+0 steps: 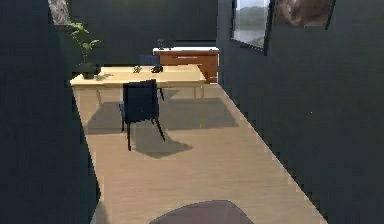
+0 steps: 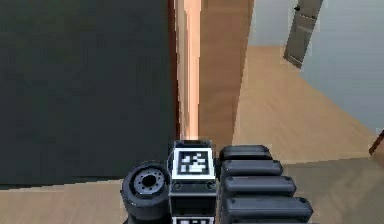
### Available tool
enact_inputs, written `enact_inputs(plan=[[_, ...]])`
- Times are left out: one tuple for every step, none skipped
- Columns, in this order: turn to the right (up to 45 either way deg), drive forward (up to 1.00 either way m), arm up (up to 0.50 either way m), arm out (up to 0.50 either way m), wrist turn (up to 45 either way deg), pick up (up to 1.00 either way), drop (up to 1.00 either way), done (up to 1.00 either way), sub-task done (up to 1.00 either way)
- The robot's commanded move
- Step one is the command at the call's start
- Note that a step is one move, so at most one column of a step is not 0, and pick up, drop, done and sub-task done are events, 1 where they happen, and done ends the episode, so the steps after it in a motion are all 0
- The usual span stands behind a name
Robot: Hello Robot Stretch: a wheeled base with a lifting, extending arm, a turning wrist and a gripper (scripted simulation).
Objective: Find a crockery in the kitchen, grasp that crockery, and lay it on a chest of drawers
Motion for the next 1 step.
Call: enact_inputs(plan=[[12.0, 0.0, 0.0, 0.0, 0.0, 0.0, 0.0, 0.0, 0.0]])
